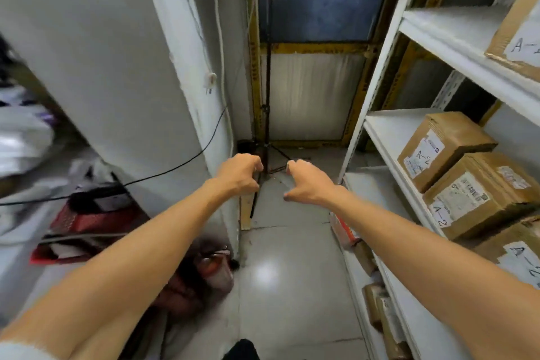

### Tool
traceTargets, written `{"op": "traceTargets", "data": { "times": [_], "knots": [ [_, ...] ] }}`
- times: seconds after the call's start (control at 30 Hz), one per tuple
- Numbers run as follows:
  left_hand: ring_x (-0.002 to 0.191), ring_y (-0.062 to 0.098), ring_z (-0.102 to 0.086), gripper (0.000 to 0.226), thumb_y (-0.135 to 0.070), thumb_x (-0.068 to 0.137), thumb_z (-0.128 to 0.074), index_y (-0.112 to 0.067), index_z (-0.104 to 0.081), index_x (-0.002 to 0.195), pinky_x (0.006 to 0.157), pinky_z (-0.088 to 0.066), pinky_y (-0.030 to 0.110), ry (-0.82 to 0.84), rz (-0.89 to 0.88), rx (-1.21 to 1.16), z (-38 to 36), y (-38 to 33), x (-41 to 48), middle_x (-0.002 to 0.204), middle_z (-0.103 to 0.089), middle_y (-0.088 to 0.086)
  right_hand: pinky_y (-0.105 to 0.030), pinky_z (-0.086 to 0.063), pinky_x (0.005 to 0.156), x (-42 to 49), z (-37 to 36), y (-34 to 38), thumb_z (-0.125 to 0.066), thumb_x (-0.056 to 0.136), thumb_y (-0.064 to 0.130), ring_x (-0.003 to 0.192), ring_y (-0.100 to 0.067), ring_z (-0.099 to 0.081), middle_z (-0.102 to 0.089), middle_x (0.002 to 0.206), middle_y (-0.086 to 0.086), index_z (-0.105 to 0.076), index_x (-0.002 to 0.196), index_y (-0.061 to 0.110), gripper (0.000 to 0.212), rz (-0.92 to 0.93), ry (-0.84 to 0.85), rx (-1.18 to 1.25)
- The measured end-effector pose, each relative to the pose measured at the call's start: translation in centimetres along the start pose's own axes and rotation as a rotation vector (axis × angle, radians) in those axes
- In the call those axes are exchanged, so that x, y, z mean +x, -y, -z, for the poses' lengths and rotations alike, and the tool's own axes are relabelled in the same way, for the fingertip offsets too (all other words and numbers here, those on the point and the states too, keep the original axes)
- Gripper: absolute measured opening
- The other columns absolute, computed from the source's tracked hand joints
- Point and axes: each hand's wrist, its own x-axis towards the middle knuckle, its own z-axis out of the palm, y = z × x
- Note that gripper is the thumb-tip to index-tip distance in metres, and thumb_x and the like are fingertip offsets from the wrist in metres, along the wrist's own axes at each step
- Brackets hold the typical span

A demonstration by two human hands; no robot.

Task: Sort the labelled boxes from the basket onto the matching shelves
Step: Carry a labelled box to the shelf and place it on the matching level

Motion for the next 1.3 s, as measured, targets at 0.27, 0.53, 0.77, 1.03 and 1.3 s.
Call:
{"op": "traceTargets", "data": {
  "times": [0.27,0.53,0.77,1.03,1.3],
  "knots": [
    [0.110,0.023,-0.059,0.046,-0.022,0.076,-0.071,-0.018,-0.059,0.120,0.091,-0.050,0.038,-0.080,0.365,-0.064,2.0,10.2,-14.9,0.119,-0.063,0.000,-0.039,-0.048,0.080,-0.2,-2.8,14.5,-0.072,0.076,0.030,0.099,-0.026,-0.052,-0.053,0.113,-0.010,-0.049,0.120,0.006,0.055,0.427,0.130,-0.079],
    [0.091,0.025,-0.056,0.033,-0.029,0.077,-0.066,-0.014,-0.059,0.106,0.071,-0.048,0.035,-0.071,0.643,-0.118,0.7,16.8,-35.5,0.099,-0.057,0.006,-0.041,-0.046,0.082,-7.4,-9.1,30.0,-0.068,0.081,0.026,0.103,-0.033,-0.053,-0.053,0.112,-0.016,-0.049,0.118,-0.001,0.050,0.814,0.264,-0.164],
    [0.091,0.022,-0.059,0.047,-0.027,0.080,-0.071,-0.014,-0.057,0.124,0.069,-0.051,0.033,-0.085,0.919,-0.138,-1.2,18.8,-52.5,0.111,-0.062,0.004,-0.044,-0.049,0.086,-16.1,-13.8,41.3,-0.067,0.085,0.030,0.104,-0.033,-0.055,-0.054,0.116,-0.014,-0.050,0.119,0.001,0.048,1.034,0.395,-0.209],
    [0.092,0.025,-0.061,0.038,-0.023,0.076,-0.074,-0.014,-0.061,0.110,0.075,-0.054,0.038,-0.256,1.147,-0.157,-1.9,19.0,-64.3,0.104,-0.065,0.005,-0.047,-0.048,0.089,-24.3,-17.4,50.6,-0.067,0.085,0.031,0.106,-0.031,-0.054,-0.052,0.119,-0.013,-0.048,0.121,0.005,0.048,1.275,0.452,-0.310],
    [0.102,0.026,-0.058,0.048,-0.029,0.079,-0.075,-0.013,-0.056,0.121,0.083,-0.052,0.040,-0.318,1.302,-0.229,-4.1,20.6,-70.8,0.116,-0.062,0.006,-0.040,-0.050,0.080,-26.8,-20.8,57.0,-0.069,0.081,0.032,0.093,-0.024,-0.054,-0.054,0.104,-0.007,-0.047,0.104,0.011,0.038,1.395,0.448,-0.381]
  ]
}}
